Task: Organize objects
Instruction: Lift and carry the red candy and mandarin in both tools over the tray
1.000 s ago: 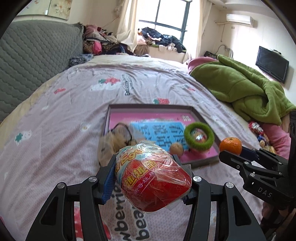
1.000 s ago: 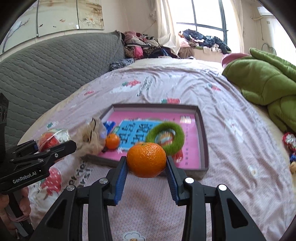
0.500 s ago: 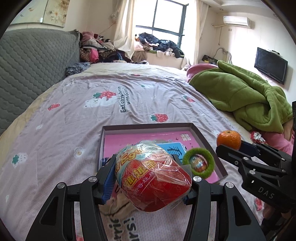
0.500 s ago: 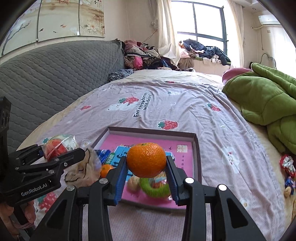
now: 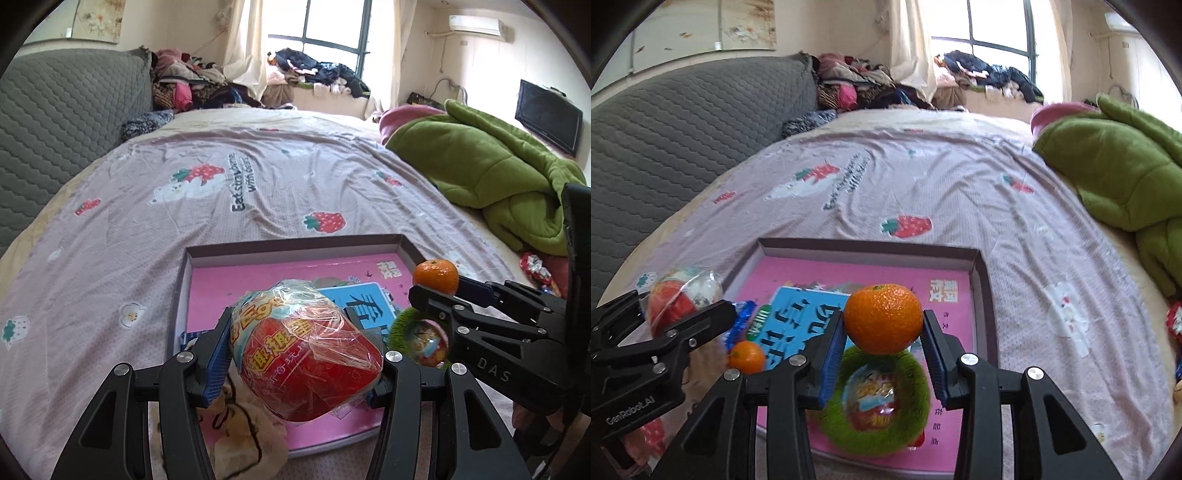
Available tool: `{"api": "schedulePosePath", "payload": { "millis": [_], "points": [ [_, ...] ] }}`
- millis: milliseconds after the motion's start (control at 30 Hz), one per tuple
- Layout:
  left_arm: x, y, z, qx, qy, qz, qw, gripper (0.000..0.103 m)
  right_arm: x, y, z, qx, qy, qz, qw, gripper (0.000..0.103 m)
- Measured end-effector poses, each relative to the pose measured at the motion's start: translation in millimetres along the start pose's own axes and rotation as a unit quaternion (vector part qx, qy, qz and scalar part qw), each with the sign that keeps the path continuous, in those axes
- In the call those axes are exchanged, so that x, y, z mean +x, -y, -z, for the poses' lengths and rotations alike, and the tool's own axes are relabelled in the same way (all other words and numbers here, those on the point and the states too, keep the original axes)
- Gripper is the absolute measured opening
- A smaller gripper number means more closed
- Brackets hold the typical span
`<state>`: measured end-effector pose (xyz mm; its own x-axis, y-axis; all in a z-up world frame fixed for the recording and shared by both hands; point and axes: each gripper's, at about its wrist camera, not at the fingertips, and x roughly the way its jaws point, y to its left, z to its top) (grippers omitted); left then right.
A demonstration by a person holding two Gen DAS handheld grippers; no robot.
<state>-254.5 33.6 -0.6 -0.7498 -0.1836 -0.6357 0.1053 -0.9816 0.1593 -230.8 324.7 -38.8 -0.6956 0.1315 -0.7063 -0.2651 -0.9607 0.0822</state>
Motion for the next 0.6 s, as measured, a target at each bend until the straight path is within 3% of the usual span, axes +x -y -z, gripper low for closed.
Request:
{"api": "schedulePosePath", "payload": {
  "millis": [600],
  "points": [
    [56, 7, 6, 0.003, -0.050, -0.015, 0.9986, 0.057, 53, 19, 7, 0.019, -0.045, 0.012, 0.999, 0.042]
  ]
}}
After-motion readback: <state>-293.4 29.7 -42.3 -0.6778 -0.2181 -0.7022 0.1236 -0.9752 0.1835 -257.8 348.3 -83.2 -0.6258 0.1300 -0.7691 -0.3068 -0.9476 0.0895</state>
